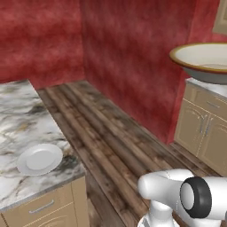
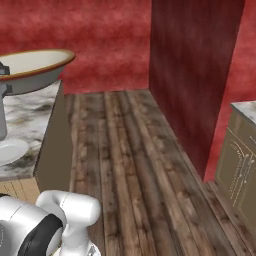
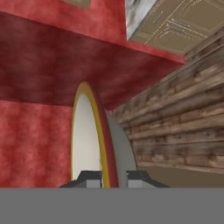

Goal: Move the bowls from the cabinet to the plates on the dining table.

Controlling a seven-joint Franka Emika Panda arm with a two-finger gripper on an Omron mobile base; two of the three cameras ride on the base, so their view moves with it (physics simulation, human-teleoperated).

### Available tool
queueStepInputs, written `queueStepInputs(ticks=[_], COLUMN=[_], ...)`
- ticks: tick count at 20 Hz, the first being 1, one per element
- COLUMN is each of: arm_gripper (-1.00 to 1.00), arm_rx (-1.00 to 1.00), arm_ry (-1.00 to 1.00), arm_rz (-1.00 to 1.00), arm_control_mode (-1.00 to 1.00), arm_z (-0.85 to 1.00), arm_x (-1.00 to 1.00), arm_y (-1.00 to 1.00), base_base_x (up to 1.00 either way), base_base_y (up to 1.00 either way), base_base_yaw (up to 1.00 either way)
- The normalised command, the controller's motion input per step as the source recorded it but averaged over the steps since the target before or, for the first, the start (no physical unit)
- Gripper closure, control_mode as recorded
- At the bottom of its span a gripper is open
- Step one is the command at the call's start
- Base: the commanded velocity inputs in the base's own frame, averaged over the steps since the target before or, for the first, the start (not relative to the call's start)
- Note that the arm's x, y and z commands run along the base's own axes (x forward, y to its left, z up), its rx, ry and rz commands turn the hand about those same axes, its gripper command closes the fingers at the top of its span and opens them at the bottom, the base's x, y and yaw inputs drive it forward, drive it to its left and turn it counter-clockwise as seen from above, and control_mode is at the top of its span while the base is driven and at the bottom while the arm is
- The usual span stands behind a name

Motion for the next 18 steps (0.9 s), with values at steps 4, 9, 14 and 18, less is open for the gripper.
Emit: queueStepInputs(ticks=[4,9,14,18], arm_gripper=[1.00,1.00,1.00,1.00], arm_rx=[0.00,0.00,0.00,0.00], arm_ry=[0.00,0.00,0.00,0.00], arm_rz=[0.00,0.00,0.00,0.00], arm_control_mode=[1.00,1.00,1.00,1.00], arm_z=[0.00,0.00,0.00,0.00], arm_x=[0.00,0.00,0.00,0.00], arm_y=[0.00,0.00,0.00,0.00], base_base_x=[0.00,0.00,0.00,0.00], base_base_y=[0.62,0.62,0.62,0.62], base_base_yaw=[0.00,0.00,0.00,0.00])
